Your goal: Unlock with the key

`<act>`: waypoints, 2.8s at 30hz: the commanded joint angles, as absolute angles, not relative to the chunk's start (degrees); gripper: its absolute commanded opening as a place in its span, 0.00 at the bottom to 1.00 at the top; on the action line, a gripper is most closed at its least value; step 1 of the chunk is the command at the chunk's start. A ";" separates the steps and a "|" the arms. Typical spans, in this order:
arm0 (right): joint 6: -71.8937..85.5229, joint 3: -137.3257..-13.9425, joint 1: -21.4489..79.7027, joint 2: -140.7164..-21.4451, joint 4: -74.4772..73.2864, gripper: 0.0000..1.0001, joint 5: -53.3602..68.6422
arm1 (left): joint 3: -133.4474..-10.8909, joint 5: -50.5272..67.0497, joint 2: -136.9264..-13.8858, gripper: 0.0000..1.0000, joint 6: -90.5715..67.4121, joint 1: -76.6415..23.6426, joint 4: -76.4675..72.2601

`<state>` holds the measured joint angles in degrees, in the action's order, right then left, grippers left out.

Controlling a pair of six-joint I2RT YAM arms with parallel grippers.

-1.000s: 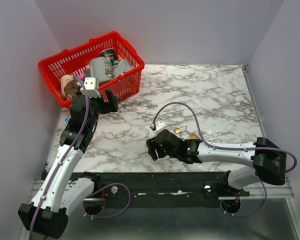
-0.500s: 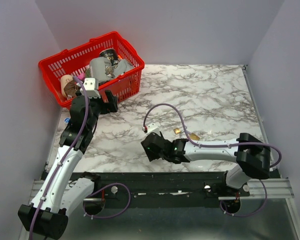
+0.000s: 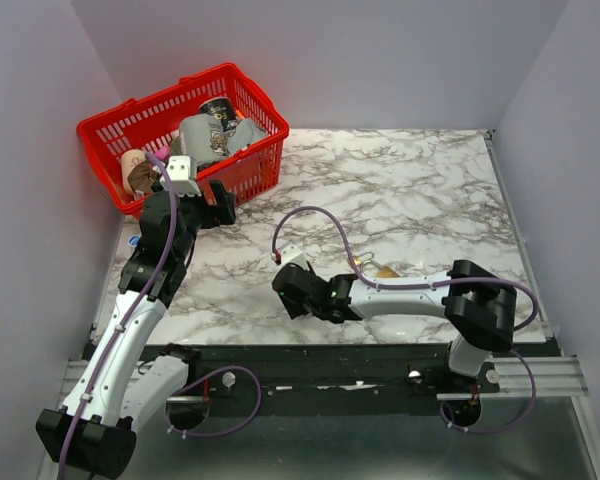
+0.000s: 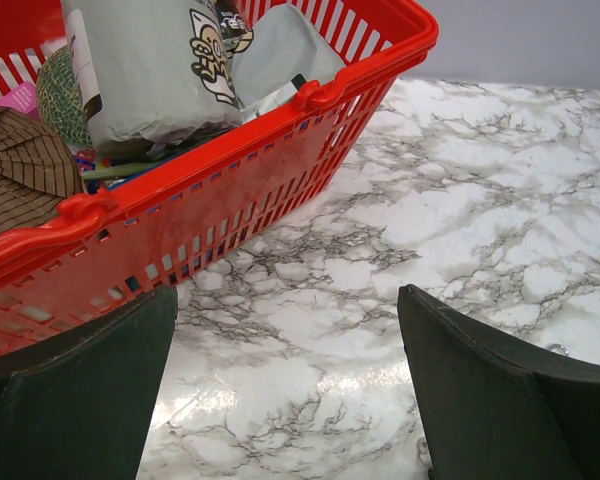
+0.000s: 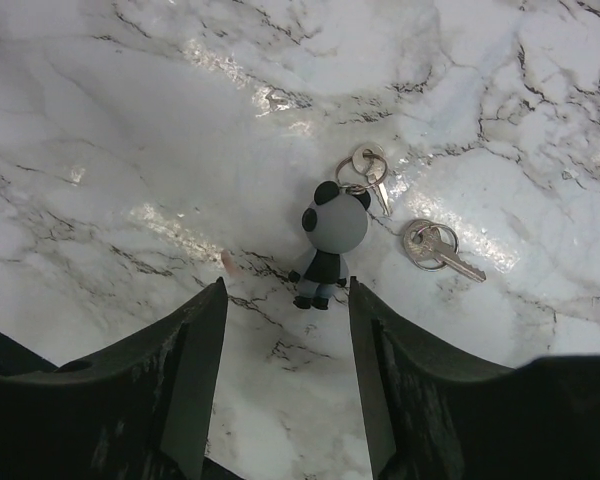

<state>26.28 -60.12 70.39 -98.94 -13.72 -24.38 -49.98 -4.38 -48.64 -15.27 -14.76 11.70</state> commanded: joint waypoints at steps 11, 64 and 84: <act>25.40 -61.44 66.62 -100.81 -12.57 0.57 -23.03 | -49.31 -3.16 -47.72 0.99 -16.08 -15.03 11.16; 14.68 -53.62 55.29 -85.09 -5.01 0.01 6.04 | -45.44 36.37 -49.13 0.99 -12.92 -19.76 -2.45; 12.83 -53.88 46.85 -60.21 -14.33 0.01 29.80 | -40.69 54.75 -49.66 0.99 -17.31 -28.03 -16.08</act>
<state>12.56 -52.56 47.22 -62.08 -11.97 26.28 -41.01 51.70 -49.50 -18.06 -27.03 -12.97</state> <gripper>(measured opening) 0.360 0.988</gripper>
